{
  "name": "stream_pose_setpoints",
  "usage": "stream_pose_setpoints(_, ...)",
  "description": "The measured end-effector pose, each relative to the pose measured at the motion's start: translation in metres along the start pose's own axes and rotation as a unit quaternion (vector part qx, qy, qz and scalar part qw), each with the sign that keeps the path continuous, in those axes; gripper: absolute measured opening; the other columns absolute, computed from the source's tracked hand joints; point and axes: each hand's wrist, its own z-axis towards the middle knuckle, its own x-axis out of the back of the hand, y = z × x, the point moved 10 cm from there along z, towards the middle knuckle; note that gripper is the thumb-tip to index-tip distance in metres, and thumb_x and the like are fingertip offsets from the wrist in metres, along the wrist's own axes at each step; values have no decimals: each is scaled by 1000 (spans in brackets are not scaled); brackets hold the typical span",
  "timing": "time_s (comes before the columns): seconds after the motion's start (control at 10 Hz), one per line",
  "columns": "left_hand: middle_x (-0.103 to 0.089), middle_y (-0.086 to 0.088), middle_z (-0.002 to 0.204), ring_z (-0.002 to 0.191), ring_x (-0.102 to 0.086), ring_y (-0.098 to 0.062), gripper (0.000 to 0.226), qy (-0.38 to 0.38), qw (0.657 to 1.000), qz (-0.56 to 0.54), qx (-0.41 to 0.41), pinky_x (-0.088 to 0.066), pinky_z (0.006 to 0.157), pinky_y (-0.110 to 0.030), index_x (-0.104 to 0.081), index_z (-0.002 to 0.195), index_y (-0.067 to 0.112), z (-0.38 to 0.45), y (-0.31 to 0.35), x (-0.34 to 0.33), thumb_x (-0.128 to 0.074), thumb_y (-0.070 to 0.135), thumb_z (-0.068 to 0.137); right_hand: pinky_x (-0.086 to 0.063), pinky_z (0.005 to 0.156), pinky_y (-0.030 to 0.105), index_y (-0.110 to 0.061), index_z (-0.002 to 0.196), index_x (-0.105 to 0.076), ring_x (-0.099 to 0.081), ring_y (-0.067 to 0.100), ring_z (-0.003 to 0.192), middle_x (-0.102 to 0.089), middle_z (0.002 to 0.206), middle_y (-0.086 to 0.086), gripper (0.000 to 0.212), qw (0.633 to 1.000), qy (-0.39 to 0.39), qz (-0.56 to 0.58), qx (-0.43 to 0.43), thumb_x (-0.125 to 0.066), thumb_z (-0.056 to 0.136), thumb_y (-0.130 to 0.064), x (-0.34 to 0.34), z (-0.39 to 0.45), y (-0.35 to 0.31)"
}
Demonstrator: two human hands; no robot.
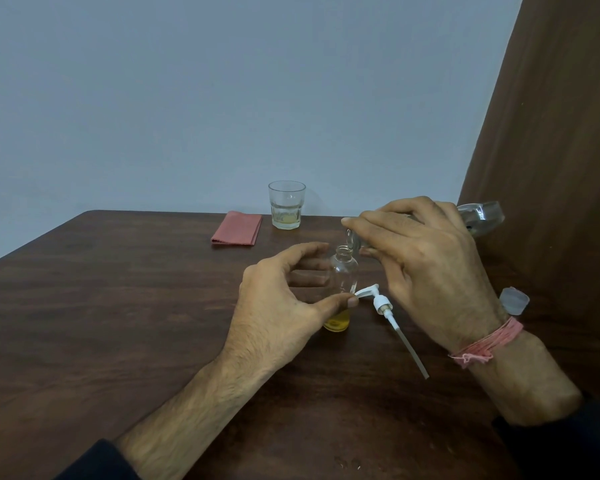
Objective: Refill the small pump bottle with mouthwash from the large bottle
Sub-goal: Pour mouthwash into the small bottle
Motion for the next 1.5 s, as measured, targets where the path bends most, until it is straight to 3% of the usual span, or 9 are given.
stream_pose_setpoints(0.2, -85, 23, 108, 102, -79, 13, 65, -15, 1000, 8, 15, -68, 102, -31, -83, 128, 36, 1, -1, -1, -107, 48, 69, -47, 96, 51, -17, 135, -75, -68, 32, 115, -78, 128, -3, 57, 1000, 1, -2, 1, -85, 83, 3, 1, 0, -1)
stream_pose_setpoints(0.7, -87, 23, 107, 100, -79, 15, 64, -38, 999, -2, 34, -66, 102, -23, -85, 126, 32, 2, -6, -6, -107, 47, 68, -49, 96, 54, -16, 135, -76, -69, 33, 116, -78, 128, -1, 58, 1000, -5, -3, -5, -88, 82, 2, 3, 2, -2)
stream_pose_setpoints(1.0, -86, 24, 112, 102, -80, 12, 71, -51, 998, 5, 43, -67, 105, -32, -82, 130, 35, 1, -8, -7, -110, 41, 65, -45, 98, 49, -19, 137, -74, -67, 30, 118, -77, 130, -5, 57, 1000, -6, -1, -1, -85, 85, 1, 1, 1, -1)
stream_pose_setpoints(1.2, -86, 26, 110, 101, -80, 12, 71, -71, 996, 11, 58, -67, 106, -34, -79, 126, 40, 1, -11, -10, -113, 26, 64, -46, 98, 51, -18, 136, -75, -67, 30, 117, -77, 129, -4, 56, 1000, -4, 0, -2, -86, 85, 2, 2, 1, -1)
stream_pose_setpoints(1.5, -86, 27, 109, 99, -81, 11, 69, -82, 994, 26, 64, -65, 109, -40, -78, 126, 41, 0, -11, -12, -112, 30, 67, -47, 98, 52, -18, 135, -75, -68, 31, 117, -77, 129, -4, 56, 1000, -6, 0, -3, -86, 84, 3, 2, 1, -2)
